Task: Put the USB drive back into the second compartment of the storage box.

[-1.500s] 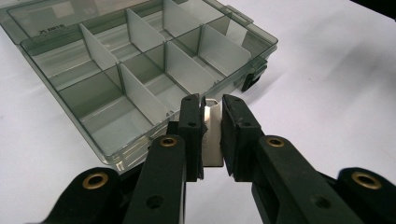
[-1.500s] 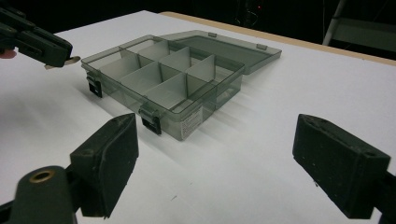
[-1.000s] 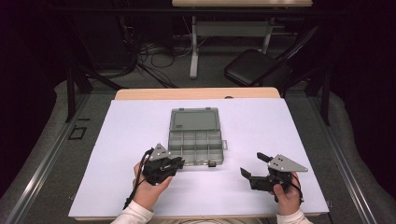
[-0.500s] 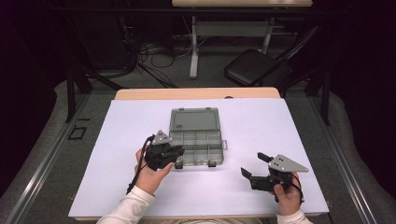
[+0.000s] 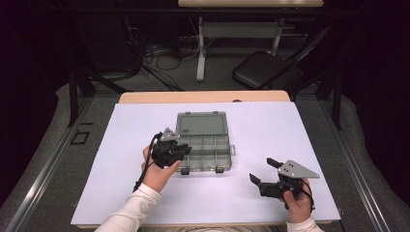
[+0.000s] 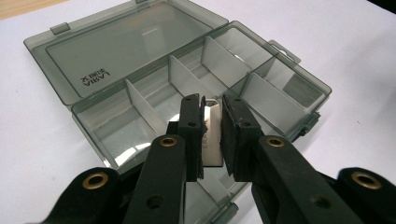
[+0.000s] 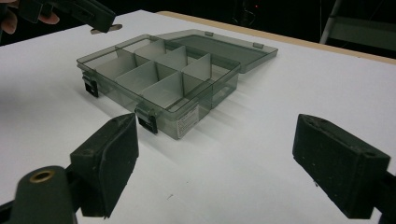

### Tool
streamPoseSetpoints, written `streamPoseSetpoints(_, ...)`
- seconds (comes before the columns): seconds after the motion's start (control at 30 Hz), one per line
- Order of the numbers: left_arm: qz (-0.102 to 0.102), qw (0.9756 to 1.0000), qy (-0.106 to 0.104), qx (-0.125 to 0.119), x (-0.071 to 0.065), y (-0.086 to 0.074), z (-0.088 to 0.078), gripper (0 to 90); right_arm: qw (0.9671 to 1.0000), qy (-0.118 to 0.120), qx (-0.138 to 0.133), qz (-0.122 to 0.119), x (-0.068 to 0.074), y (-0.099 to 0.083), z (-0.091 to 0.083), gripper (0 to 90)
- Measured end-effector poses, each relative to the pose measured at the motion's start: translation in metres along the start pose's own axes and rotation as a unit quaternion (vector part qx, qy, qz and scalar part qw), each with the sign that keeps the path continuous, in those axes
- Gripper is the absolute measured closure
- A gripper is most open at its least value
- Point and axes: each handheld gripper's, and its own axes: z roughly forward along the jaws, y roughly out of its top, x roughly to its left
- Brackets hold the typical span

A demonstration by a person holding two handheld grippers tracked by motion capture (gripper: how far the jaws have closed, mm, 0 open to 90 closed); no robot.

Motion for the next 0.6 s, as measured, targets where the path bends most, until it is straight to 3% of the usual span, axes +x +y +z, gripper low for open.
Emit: streamPoseSetpoints(0.6, -0.007, 0.9998, 0.006, 0.015, 0.007, 0.008, 0.026, 78.9, 1.0, 0.001, 0.002, -0.001, 0.0, 0.0, 0.0, 14.1)
